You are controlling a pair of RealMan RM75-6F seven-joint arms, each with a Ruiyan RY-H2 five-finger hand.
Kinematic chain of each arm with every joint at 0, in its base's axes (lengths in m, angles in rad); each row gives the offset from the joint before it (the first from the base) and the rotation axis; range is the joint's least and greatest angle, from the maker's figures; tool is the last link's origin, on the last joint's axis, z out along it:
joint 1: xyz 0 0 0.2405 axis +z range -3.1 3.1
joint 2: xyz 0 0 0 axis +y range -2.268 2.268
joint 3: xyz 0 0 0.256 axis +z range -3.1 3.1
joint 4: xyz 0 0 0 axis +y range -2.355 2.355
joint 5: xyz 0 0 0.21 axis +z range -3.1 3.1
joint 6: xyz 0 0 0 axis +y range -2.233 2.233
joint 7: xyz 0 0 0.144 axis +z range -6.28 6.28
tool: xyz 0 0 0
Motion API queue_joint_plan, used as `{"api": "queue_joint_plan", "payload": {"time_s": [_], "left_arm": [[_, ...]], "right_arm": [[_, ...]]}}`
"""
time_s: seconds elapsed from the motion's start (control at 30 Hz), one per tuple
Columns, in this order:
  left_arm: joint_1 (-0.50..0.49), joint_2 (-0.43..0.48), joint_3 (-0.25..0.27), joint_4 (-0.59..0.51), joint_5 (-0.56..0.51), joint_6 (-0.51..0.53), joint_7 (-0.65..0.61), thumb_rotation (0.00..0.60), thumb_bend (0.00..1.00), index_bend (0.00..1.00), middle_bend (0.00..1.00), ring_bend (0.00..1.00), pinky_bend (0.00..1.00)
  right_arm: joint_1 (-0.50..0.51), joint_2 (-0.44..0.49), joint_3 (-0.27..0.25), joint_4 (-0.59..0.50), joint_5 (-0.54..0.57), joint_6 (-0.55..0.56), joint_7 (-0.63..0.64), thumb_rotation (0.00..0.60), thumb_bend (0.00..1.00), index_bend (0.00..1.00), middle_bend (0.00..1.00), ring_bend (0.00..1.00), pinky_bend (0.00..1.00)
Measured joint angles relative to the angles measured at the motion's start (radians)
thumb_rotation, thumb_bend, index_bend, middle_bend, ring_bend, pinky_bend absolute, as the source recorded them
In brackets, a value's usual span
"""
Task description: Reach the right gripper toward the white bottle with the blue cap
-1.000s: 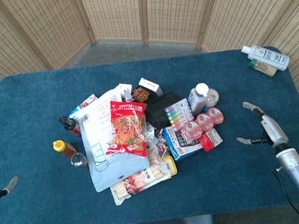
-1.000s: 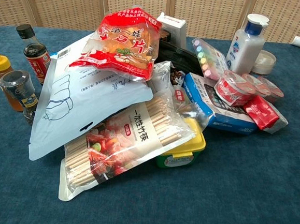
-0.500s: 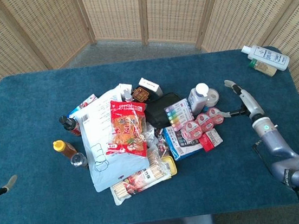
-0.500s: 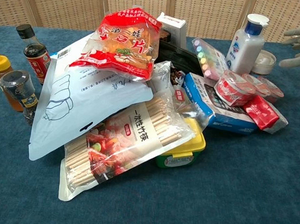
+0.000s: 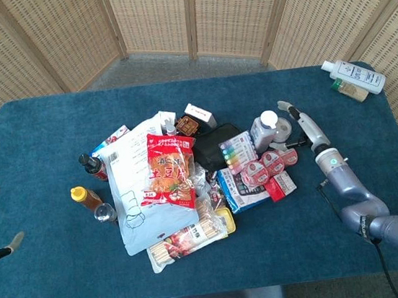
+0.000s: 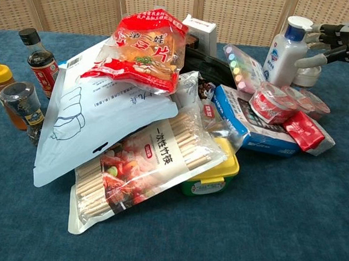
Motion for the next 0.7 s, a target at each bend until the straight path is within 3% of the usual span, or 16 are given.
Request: {"api": "queue_joint_plan", "payload": {"time_s": [0.43, 0.5, 0.57, 0.6, 0.67, 0.7], "left_arm": [[-0.004, -0.004, -0.007, 0.01, -0.021, -0.007, 0.001, 0.557, 0.28, 0.0, 0.0, 0.0, 0.0], [-0.004, -0.004, -0.008, 0.011, -0.024, -0.007, -0.002, 0.557, 0.28, 0.0, 0.0, 0.0, 0.0], [-0.004, -0.003, -0.01, 0.012, -0.026, -0.006, -0.005, 0.556, 0.28, 0.0, 0.0, 0.0, 0.0], [-0.003, -0.003, -0.011, 0.013, -0.028, -0.006, -0.006, 0.558, 0.28, 0.0, 0.0, 0.0, 0.0], [-0.003, -0.003, -0.011, 0.013, -0.028, -0.006, -0.008, 0.559, 0.28, 0.0, 0.0, 0.0, 0.0], [-0.004, -0.003, -0.011, 0.014, -0.028, -0.006, -0.008, 0.561, 0.28, 0.0, 0.0, 0.0, 0.0]], "right_arm": [[0.033, -0.053, 0.016, -0.008, 0.013, 0.001, -0.016, 0.6, 0.0, 0.0, 0.0, 0.0, 0.0], [0.034, -0.073, 0.019, 0.014, 0.02, 0.012, -0.024, 0.6, 0.0, 0.0, 0.04, 0.06, 0.1], [0.035, -0.1, 0.025, 0.045, 0.033, 0.024, -0.032, 0.6, 0.0, 0.01, 0.33, 0.33, 0.41], [0.036, -0.112, 0.028, 0.059, 0.039, 0.028, -0.034, 0.6, 0.0, 0.04, 0.43, 0.42, 0.5], [0.037, -0.139, 0.035, 0.093, 0.052, 0.038, -0.037, 0.6, 0.0, 0.23, 0.69, 0.65, 0.75], [0.037, -0.15, 0.038, 0.107, 0.056, 0.042, -0.038, 0.6, 0.0, 0.3, 0.75, 0.7, 0.8]]}}
